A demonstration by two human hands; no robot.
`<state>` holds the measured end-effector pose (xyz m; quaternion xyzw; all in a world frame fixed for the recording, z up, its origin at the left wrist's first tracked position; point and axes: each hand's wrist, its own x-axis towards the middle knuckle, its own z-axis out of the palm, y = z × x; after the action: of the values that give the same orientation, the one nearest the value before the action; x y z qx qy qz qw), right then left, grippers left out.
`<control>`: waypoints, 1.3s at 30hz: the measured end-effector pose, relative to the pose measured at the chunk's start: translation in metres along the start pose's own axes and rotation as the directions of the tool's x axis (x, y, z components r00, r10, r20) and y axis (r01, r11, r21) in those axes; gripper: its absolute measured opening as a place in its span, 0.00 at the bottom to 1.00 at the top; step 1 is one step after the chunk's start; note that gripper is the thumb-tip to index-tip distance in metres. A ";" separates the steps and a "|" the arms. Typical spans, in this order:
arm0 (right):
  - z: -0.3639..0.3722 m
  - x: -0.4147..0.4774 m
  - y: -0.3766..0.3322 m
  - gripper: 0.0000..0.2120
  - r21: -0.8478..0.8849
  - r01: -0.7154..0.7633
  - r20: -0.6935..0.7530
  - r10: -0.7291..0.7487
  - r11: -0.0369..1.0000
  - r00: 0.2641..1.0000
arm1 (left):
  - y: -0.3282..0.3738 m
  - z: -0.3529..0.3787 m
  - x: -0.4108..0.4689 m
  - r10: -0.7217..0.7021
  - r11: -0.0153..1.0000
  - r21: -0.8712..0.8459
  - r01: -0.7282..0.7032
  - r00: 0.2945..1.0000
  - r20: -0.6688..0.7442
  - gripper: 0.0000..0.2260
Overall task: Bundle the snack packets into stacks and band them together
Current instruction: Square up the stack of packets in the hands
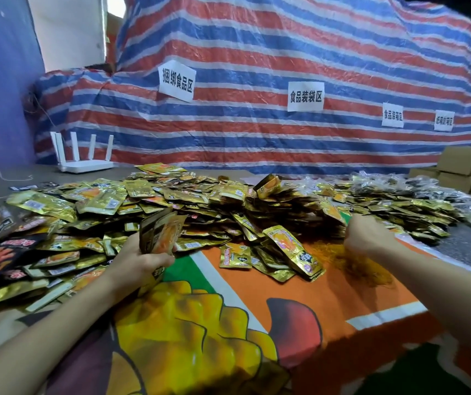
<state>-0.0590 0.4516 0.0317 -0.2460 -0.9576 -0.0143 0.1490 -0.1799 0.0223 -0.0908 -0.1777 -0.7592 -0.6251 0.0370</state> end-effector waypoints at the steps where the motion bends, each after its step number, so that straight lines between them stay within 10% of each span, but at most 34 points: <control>1: -0.003 0.002 -0.001 0.04 0.018 0.009 -0.028 -0.008 1.000 1.000 | 0.003 -0.001 -0.002 -0.005 1.000 -0.005 0.005 1.000 -0.001 0.25; 10: -0.028 0.000 -0.006 0.05 -0.011 -0.005 0.035 0.005 1.000 0.999 | 0.032 0.007 -0.027 -0.030 0.996 -0.090 0.029 0.999 -0.015 0.27; 16: -0.044 -0.001 -0.040 0.04 0.217 0.078 -0.215 -0.030 0.973 0.976 | 0.064 0.013 -0.047 -0.034 0.983 -0.180 0.026 0.998 -0.044 0.29; 22: -0.047 -0.037 -0.133 0.02 0.682 0.375 -0.196 -0.337 0.628 0.921 | 0.090 0.011 -0.056 -0.055 0.929 -0.371 0.009 0.992 -0.113 0.14; 29: -0.010 -0.069 -0.237 0.02 0.913 0.236 -0.055 -0.472 0.332 0.880 | 0.104 -0.008 -0.056 -0.212 0.784 -0.601 0.154 0.977 -0.026 0.21; 34: 0.014 -0.082 -0.259 0.09 0.971 0.193 -0.091 -0.522 0.143 0.848 | 0.105 -0.010 -0.057 -0.324 0.842 -0.460 0.283 0.946 -0.011 0.24; 37: 0.024 -0.081 -0.257 0.10 0.976 0.186 -0.086 -0.579 0.116 0.811 | 0.100 -0.010 -0.054 -0.373 0.853 -0.413 0.319 0.926 -0.056 0.38; 39: 0.027 -0.077 -0.257 0.07 0.968 0.210 -0.083 -0.620 0.135 0.780 | 0.102 -0.010 -0.055 -0.411 0.816 -0.449 0.364 0.911 -0.009 0.29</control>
<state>-0.1247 0.1925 -0.0042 0.1766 -0.8059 0.5585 0.0861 -0.0985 0.0161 -0.0087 0.0103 -0.6163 -0.7821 -0.0917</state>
